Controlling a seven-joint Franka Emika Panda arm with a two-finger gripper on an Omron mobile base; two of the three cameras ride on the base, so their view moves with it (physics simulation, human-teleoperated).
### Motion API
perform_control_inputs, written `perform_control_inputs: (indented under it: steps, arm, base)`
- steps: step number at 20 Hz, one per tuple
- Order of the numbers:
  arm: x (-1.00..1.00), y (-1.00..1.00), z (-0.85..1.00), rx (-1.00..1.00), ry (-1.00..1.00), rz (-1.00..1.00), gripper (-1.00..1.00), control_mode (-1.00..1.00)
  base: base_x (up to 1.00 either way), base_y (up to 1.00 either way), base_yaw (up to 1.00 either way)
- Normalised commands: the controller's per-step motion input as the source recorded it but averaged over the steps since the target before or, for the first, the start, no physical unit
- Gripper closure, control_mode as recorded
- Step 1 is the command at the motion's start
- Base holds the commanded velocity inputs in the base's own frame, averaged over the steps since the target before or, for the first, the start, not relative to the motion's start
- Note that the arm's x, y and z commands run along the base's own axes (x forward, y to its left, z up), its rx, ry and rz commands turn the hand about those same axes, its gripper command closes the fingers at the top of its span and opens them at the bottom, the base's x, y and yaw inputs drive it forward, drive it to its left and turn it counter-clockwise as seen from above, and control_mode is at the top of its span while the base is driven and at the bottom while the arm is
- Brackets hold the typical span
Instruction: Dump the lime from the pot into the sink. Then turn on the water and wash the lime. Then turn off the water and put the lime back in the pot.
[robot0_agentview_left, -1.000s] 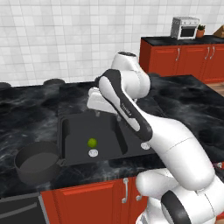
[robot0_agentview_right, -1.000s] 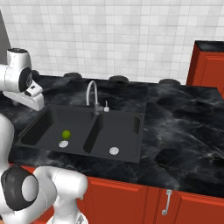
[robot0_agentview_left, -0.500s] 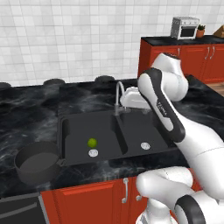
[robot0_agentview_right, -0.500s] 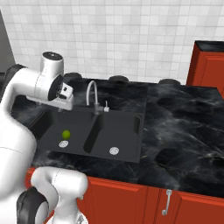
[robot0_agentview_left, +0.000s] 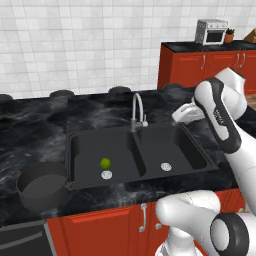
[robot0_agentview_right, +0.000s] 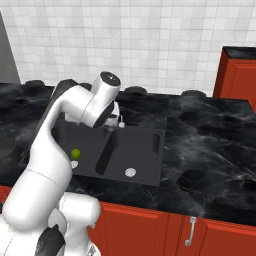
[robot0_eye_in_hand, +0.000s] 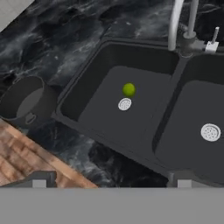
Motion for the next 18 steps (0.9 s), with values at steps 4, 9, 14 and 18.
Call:
perform_control_inputs:
  steps: [4,9,14,18]
  arm:
    - [0.53,-0.71,0.00,0.09,-0.16,0.24,-1.00,-1.00]
    - [0.83,-0.46,-0.09,0.16,-0.11,0.24,-1.00,-1.00]
    - [0.78,-0.10,-0.29,0.22,-0.06,0.24,-1.00,-1.00]
    - [0.50,0.00,-0.48,0.20,-0.04,0.22,-1.00,-1.00]
  base:
    - [0.00,0.00,0.00]
    - [0.00,0.00,0.00]
    - [0.00,0.00,0.00]
    - [0.00,0.00,0.00]
